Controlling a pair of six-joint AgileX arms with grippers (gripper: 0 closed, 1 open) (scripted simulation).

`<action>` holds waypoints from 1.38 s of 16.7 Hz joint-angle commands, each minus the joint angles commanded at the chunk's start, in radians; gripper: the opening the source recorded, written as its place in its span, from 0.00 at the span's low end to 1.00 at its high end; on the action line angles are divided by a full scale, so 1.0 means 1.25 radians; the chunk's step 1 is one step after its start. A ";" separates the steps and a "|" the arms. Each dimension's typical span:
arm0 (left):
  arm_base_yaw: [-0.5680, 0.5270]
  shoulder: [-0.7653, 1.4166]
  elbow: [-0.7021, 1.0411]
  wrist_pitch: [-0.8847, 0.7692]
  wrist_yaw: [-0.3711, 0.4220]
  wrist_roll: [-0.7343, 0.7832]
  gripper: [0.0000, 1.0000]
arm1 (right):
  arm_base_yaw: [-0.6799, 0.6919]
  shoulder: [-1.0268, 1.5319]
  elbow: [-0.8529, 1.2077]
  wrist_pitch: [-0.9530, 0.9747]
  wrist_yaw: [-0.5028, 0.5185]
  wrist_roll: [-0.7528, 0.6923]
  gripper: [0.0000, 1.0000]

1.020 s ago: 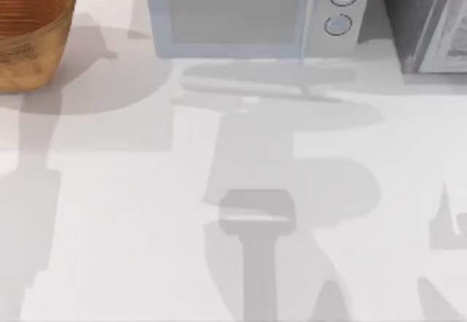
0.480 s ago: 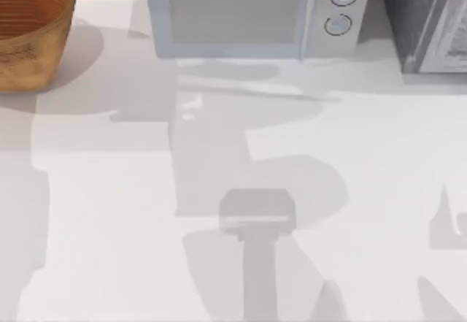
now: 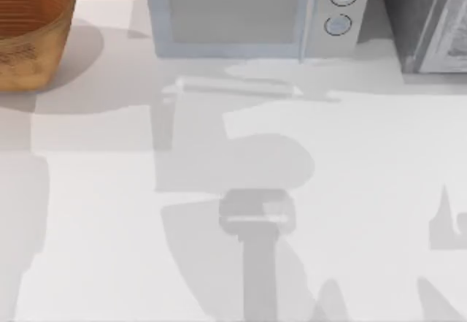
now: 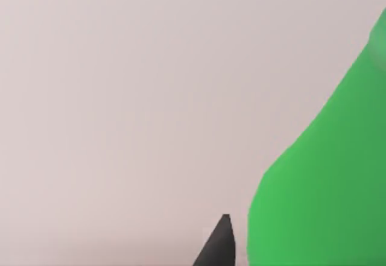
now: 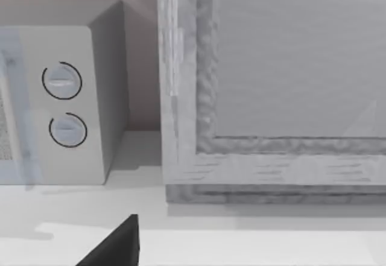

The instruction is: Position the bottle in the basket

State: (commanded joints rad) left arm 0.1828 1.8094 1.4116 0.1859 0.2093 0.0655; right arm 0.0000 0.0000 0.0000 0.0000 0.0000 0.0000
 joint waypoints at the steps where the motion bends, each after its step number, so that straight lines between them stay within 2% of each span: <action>1: -0.002 0.030 0.007 0.013 -0.002 -0.001 0.00 | 0.000 0.000 0.000 0.000 0.000 0.000 1.00; 7: -0.008 0.073 0.027 0.052 -0.008 -0.003 0.00 | 0.000 0.000 0.000 0.000 0.000 0.000 1.00; 20: -0.008 0.073 0.027 0.052 -0.008 -0.003 0.98 | 0.000 0.000 0.000 0.000 0.000 0.000 1.00; 23: -0.008 0.073 0.027 0.052 -0.008 -0.003 1.00 | 0.000 0.000 0.000 0.000 0.000 0.000 1.00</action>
State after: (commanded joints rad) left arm 0.1733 1.9002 1.4448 0.2515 0.1989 0.0617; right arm 0.0000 0.0000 0.0000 0.0000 0.0000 0.0000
